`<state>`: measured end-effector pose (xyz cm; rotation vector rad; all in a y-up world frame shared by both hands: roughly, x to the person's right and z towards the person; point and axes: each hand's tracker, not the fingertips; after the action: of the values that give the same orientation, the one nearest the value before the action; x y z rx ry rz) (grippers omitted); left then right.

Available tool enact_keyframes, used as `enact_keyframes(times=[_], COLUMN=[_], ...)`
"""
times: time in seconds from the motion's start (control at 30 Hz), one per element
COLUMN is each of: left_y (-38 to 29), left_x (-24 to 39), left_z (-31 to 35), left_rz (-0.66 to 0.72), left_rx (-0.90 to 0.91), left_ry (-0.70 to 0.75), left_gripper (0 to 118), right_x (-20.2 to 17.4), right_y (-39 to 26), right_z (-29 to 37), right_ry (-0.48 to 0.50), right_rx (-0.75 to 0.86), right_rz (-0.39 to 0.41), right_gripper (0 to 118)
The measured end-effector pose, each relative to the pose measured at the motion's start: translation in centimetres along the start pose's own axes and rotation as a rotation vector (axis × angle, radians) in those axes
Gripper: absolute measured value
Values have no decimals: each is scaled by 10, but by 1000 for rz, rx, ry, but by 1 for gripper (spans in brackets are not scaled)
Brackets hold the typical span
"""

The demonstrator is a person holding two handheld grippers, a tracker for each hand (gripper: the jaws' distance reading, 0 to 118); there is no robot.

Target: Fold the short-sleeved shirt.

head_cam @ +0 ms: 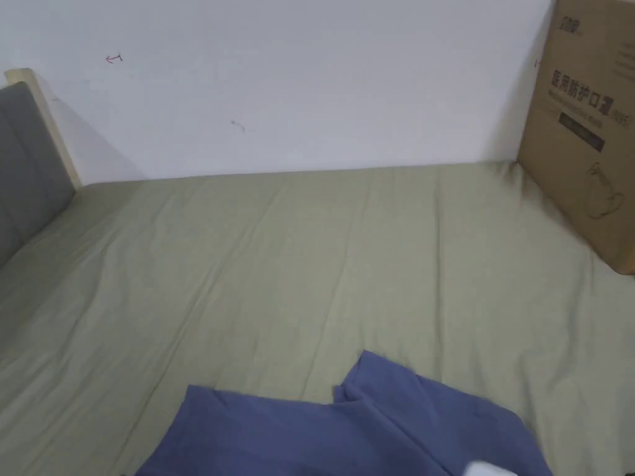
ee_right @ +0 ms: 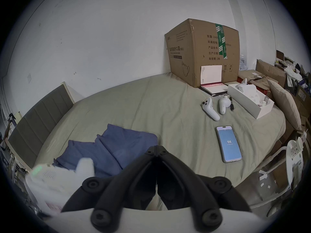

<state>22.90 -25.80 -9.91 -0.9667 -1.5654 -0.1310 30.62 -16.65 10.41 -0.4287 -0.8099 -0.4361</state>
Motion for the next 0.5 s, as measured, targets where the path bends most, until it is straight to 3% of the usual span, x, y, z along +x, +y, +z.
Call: enact_keyframes(times=[0.1, 0.17, 0.37, 0.43, 0.5], left_y=[22, 32, 25, 15, 7], left_x=[-17, -32, -34, -33, -35], left_z=[73, 137, 280, 303, 324], left_rz=[-50, -116, -123, -125, -89], left_rx=[177, 318, 565, 593, 590], left_ry=[115, 265, 632, 728, 790], left_gripper=[50, 50, 49, 37, 7], right_x=[-2, -7, -22, -29, -36], right_y=[4, 9, 20, 24, 27], right_z=[8, 13, 17, 17, 19], right_ry=[18, 16, 61, 74, 89], right_rx=[20, 42, 88, 94, 108], right_rz=[54, 98, 136, 140, 151], right_gripper=[0, 0, 0, 0, 0])
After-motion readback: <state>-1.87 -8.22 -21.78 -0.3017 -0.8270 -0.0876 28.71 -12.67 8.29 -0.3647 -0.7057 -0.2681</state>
